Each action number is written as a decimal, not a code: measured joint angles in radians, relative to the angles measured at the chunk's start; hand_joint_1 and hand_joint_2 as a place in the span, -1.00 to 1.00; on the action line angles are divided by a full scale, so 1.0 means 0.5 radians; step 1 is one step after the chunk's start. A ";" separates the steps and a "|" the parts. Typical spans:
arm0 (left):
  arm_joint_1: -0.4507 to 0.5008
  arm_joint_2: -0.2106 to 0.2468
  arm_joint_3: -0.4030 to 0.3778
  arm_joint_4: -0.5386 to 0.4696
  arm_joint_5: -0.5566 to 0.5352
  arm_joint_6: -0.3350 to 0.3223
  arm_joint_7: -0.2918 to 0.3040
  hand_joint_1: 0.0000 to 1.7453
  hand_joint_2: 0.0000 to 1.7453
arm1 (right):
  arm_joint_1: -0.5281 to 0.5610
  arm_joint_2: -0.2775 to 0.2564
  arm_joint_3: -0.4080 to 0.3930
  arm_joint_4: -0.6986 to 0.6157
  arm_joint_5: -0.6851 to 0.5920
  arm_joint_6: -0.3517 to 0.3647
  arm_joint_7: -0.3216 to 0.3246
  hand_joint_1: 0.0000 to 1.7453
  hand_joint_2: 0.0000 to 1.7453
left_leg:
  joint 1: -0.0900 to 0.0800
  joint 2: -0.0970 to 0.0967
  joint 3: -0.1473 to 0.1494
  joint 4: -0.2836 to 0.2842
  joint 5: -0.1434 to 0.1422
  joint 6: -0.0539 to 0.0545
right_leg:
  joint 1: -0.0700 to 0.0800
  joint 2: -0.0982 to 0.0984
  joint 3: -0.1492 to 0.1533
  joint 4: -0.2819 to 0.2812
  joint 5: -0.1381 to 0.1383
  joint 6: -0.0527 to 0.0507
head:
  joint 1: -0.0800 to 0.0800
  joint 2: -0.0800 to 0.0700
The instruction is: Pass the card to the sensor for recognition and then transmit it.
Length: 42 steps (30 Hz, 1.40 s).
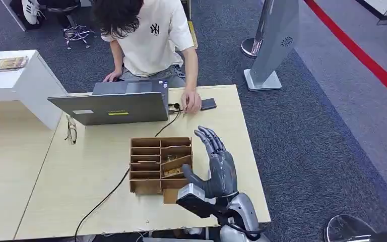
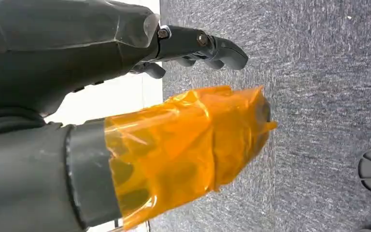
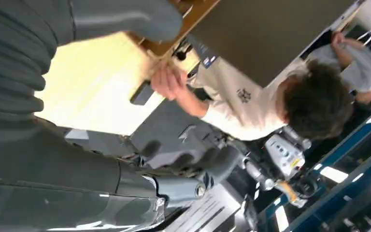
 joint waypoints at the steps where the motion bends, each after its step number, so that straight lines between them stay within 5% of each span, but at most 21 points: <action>1: 0.000 0.002 0.002 0.000 0.000 0.005 0.000 -1.00 -1.00 | 0.000 -0.002 0.031 -0.001 0.007 0.006 0.002 1.00 1.00 | 0.000 0.000 0.000 0.000 0.000 0.000 | 0.000 0.000 0.000 0.000 0.000 0.000 | 0.000 0.000; 10: -0.001 0.024 0.002 0.002 -0.015 0.035 -0.002 -1.00 -1.00 | -0.064 -0.008 0.272 0.035 0.111 0.076 0.072 0.98 1.00 | 0.000 0.000 0.000 0.000 0.000 0.000 | 0.000 0.000 0.000 0.000 0.000 0.000 | 0.000 0.000; 11: -0.002 0.027 0.002 0.004 -0.015 0.037 -0.002 -1.00 -1.00 | -0.078 -0.010 0.300 0.044 0.129 0.082 0.083 0.76 1.00 | 0.000 0.000 0.000 0.000 0.000 0.000 | 0.000 0.000 0.000 0.000 0.000 0.000 | 0.000 0.000; 17: -0.004 0.054 0.002 0.024 -0.034 0.047 -0.002 -1.00 -1.00 | -0.176 -0.018 0.453 0.124 0.263 0.130 0.210 0.62 1.00 | 0.000 0.000 0.000 0.000 0.000 0.000 | 0.000 0.000 0.000 0.000 0.000 0.000 | 0.000 0.000; 22: -0.004 0.080 0.002 0.052 -0.039 0.048 -0.002 -1.00 -1.00 | -0.251 -0.019 0.544 0.207 0.385 0.173 0.322 0.30 1.00 | 0.000 0.000 0.000 0.000 0.000 0.000 | 0.000 0.000 0.000 0.000 0.000 0.000 | 0.000 0.000; 24: -0.004 0.085 0.002 0.060 -0.041 0.049 -0.002 -1.00 -1.00 | -0.278 -0.019 0.570 0.230 0.411 0.191 0.360 -0.06 1.00 | 0.000 0.000 0.000 0.000 0.000 0.000 | 0.000 0.000 0.000 0.000 0.000 0.000 | 0.000 0.000; 26: -0.004 0.094 0.002 0.068 -0.041 0.050 -0.002 -1.00 -1.00 | -0.304 -0.019 0.590 0.250 0.425 0.198 0.383 -0.22 1.00 | 0.000 0.000 0.000 0.000 0.000 0.000 | 0.000 0.000 0.000 0.000 0.000 0.000 | 0.000 0.000; 42: -0.004 0.117 0.002 0.090 -0.047 0.040 -0.005 -1.00 -1.00 | -0.403 -0.019 0.626 0.349 0.513 0.236 0.537 0.18 1.00 | 0.000 0.000 0.000 0.000 0.000 0.000 | 0.000 0.000 0.000 0.000 0.000 0.000 | 0.000 0.000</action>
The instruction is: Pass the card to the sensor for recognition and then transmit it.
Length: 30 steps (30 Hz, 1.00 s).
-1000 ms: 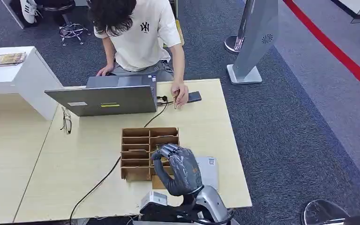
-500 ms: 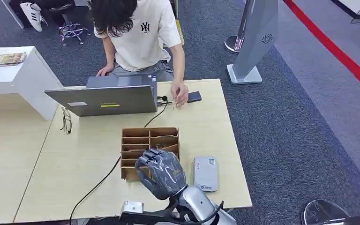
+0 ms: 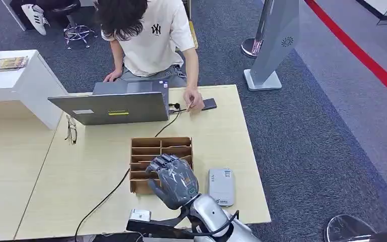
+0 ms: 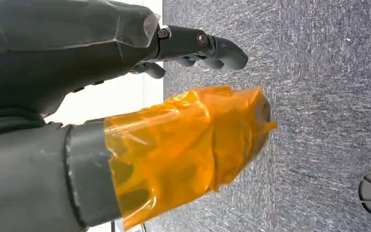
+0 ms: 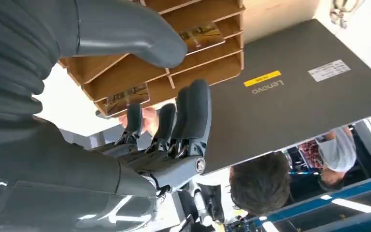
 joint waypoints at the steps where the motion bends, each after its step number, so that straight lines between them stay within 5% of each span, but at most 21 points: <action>1: 0.000 0.000 0.000 0.000 0.000 -0.002 0.000 -1.00 -1.00 | -0.003 0.000 -0.001 0.004 0.014 0.001 0.010 0.16 1.00 | 0.000 0.000 0.000 0.000 0.000 0.000 | 0.000 0.000 0.000 0.000 0.000 0.000 | 0.000 0.000; 18: 0.000 0.014 0.000 0.007 -0.018 -0.029 -0.006 -1.00 -1.00 | -0.202 0.000 -0.130 0.184 0.018 0.018 0.033 0.28 1.00 | 0.000 0.000 0.000 0.000 0.001 -0.001 | 0.000 0.000 0.000 0.000 0.001 0.000 | 0.000 0.000; 30: 0.000 0.014 0.000 0.007 -0.026 -0.044 -0.006 -1.00 -1.00 | -0.259 0.000 -0.220 0.282 0.024 0.036 0.065 0.18 1.00 | 0.000 0.000 0.000 0.000 0.001 -0.001 | 0.000 0.000 0.000 0.000 0.001 0.000 | 0.000 0.000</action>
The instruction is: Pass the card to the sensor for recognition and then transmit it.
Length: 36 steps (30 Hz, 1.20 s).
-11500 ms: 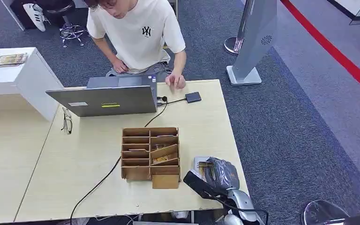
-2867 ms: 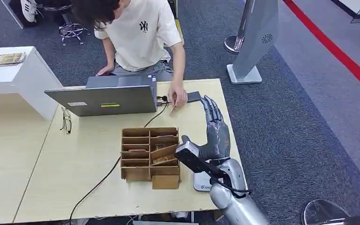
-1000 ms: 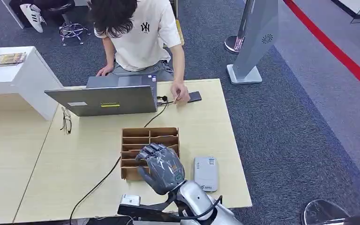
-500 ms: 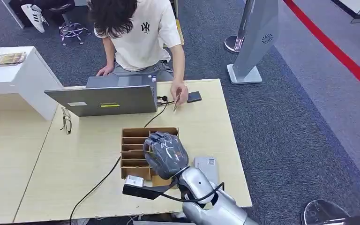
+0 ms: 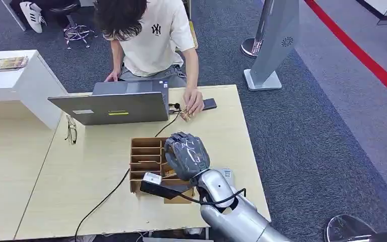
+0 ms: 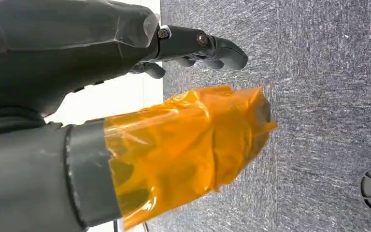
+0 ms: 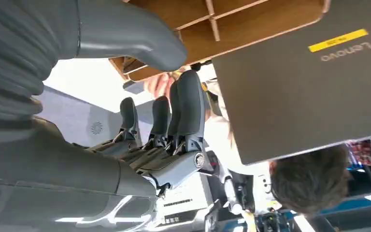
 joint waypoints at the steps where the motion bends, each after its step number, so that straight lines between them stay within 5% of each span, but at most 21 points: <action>1: 0.000 0.000 0.000 0.000 0.000 -0.001 0.000 -1.00 -1.00 | -0.003 0.000 -0.002 0.010 0.005 0.000 0.004 0.18 1.00 | 0.000 0.000 0.000 0.000 0.000 0.000 | 0.000 0.000 0.000 0.000 0.000 0.000 | 0.000 0.000; 13: 0.000 0.000 0.000 0.000 -0.008 -0.017 0.001 -1.00 -1.00 | -0.031 0.017 -0.032 0.098 0.021 0.030 0.004 -0.10 1.00 | 0.000 0.000 0.000 0.000 0.000 0.000 | 0.000 0.000 0.000 0.000 0.000 0.000 | -0.001 0.000; 36: 0.000 0.000 0.000 0.000 -0.020 -0.032 0.009 -1.00 -1.00 | -0.100 0.039 -0.077 0.217 0.020 0.063 0.004 0.14 1.00 | 0.000 0.000 0.000 0.000 0.000 0.000 | 0.000 0.000 0.000 0.000 0.000 0.000 | 0.000 0.000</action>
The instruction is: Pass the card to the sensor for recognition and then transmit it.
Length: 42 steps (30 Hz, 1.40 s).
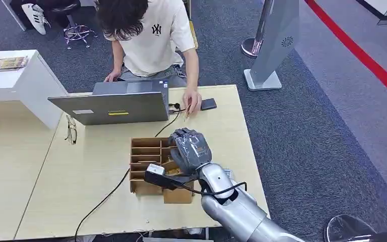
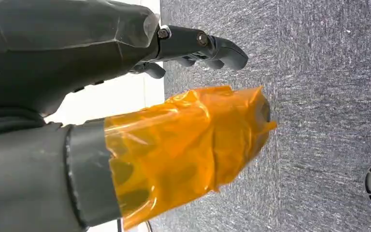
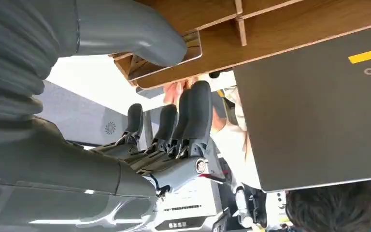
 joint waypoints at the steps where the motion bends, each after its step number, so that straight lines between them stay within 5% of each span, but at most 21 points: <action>1: 0.000 0.000 0.000 0.000 -0.002 0.000 0.000 -1.00 -1.00 | -0.002 0.000 -0.002 0.004 0.000 0.001 0.000 0.18 1.00 | 0.000 0.000 0.000 0.000 0.000 0.000 | 0.000 0.000 0.000 0.000 0.000 0.000 | 0.000 0.000; 3: 0.000 0.000 0.000 0.000 -0.005 -0.003 0.000 -1.00 -1.00 | -0.008 0.001 -0.004 0.016 0.000 0.003 0.000 0.18 1.00 | 0.000 0.000 0.000 0.000 0.000 0.000 | 0.000 0.000 0.000 0.000 0.000 0.000 | 0.000 0.000; 4: 0.000 0.000 0.000 0.000 -0.005 -0.005 0.001 -1.00 -1.00 | -0.010 0.001 -0.006 0.021 0.000 0.003 0.000 0.40 1.00 | 0.000 0.000 0.000 0.000 0.000 0.000 | 0.000 0.000 0.000 0.000 0.000 0.000 | 0.000 0.000; 6: 0.000 0.000 0.000 0.000 -0.005 -0.006 0.000 -1.00 -1.00 | -0.012 0.001 -0.008 0.034 0.000 0.003 0.000 0.48 1.00 | 0.000 0.000 0.000 0.000 0.000 0.000 | 0.000 0.000 0.000 0.000 0.000 0.000 | 0.000 0.000; 31: -0.001 0.000 0.000 0.000 -0.005 -0.018 -0.001 -1.00 -1.00 | -0.020 0.025 -0.036 0.098 0.002 0.018 -0.003 -0.16 1.00 | 0.000 0.000 0.000 0.000 0.000 0.000 | 0.000 0.000 0.000 0.000 0.000 0.000 | 0.000 0.000; 42: -0.001 0.000 0.000 0.000 -0.008 -0.018 0.000 -1.00 -1.00 | -0.021 0.028 -0.060 0.114 0.003 0.009 -0.008 -0.10 1.00 | 0.000 0.000 0.000 0.000 0.000 0.000 | 0.000 0.000 0.000 0.000 0.000 0.000 | 0.000 0.000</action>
